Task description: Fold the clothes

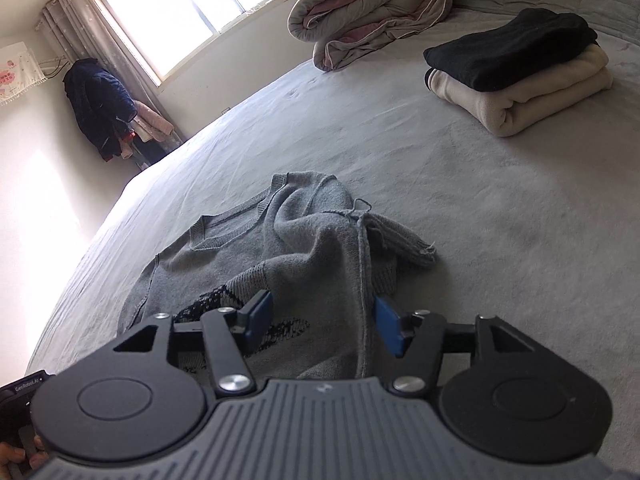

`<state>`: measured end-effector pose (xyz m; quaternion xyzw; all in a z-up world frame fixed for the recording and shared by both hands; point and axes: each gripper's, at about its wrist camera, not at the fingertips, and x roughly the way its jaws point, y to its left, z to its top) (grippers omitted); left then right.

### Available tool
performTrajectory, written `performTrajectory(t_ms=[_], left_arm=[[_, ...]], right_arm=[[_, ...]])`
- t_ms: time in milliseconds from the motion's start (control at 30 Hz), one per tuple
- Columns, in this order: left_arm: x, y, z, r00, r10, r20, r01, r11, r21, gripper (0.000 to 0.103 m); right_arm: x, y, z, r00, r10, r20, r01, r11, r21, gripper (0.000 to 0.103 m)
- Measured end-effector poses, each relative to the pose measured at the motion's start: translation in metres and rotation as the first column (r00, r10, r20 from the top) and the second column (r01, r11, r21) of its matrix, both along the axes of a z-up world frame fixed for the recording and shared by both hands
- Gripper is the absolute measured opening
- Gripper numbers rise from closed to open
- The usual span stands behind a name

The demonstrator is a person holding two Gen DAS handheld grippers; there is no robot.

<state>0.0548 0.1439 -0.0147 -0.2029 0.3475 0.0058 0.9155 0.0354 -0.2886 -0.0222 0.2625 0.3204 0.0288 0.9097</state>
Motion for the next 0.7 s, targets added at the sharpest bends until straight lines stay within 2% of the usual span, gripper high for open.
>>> performTrajectory(t_ms=[167,267,400,500,700], left_arm=[[-0.007,0.000,-0.009,0.996,-0.042,-0.082,0.040,0.999,-0.017,0.053],[-0.014,-0.004,-0.010,0.987,-0.112,-0.119,0.107,0.993,-0.051,0.053],[-0.025,-0.018,-0.008,0.966,-0.215,-0.141,0.211,0.977,-0.038,0.054],[-0.029,-0.025,-0.013,0.955,-0.252,-0.157,0.250,0.968,-0.034,0.054],[-0.031,-0.035,-0.021,0.927,-0.327,-0.183,0.294,0.937,-0.188,0.051]], right_arm=[[-0.014,0.006,0.000,0.999,0.015,-0.051,-0.019,0.998,-0.068,0.060],[-0.023,0.009,-0.003,0.994,0.041,-0.098,-0.048,0.996,-0.075,0.060],[-0.031,0.015,-0.008,0.986,0.089,-0.138,-0.102,0.991,-0.087,0.060],[-0.033,0.020,-0.013,0.983,0.103,-0.148,-0.122,0.985,-0.120,0.060],[-0.031,0.027,-0.021,0.982,0.116,-0.148,-0.141,0.976,-0.166,0.058]])
